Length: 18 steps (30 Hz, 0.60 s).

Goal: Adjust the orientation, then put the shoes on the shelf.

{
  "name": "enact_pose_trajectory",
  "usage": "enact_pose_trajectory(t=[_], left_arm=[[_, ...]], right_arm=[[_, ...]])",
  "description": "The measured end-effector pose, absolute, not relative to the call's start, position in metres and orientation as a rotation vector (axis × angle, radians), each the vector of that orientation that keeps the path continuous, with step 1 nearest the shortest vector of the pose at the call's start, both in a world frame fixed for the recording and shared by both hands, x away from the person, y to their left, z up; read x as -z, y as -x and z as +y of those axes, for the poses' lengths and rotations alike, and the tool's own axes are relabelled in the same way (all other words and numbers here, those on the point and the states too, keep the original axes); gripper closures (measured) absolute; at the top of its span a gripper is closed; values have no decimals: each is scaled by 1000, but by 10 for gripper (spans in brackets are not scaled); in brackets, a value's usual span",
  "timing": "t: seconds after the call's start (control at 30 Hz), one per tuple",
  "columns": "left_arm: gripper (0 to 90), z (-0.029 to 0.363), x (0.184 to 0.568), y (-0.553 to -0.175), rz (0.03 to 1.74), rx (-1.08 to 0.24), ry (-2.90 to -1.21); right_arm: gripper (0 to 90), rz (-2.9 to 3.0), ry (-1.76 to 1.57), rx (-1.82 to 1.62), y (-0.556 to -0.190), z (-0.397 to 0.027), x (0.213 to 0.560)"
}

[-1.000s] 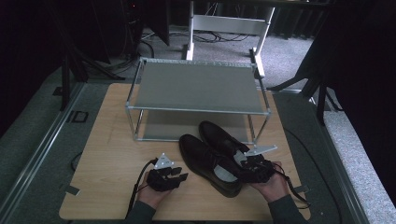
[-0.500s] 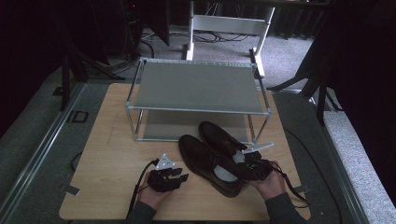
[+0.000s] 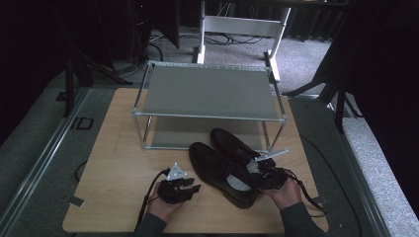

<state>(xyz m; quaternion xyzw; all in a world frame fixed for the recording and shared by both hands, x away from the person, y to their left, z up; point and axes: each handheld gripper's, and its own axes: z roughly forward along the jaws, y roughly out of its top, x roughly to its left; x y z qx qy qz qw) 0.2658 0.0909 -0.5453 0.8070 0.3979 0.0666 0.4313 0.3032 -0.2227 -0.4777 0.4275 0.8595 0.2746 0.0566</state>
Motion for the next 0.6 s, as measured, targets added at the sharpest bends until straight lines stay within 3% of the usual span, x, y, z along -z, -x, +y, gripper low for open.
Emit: enact_pose_trajectory(t=[0.6], left_arm=[[616,89,546,-266,985,-168,-2023]], right_arm=[[728,2665,-1325,-775,-311,-219,476]])
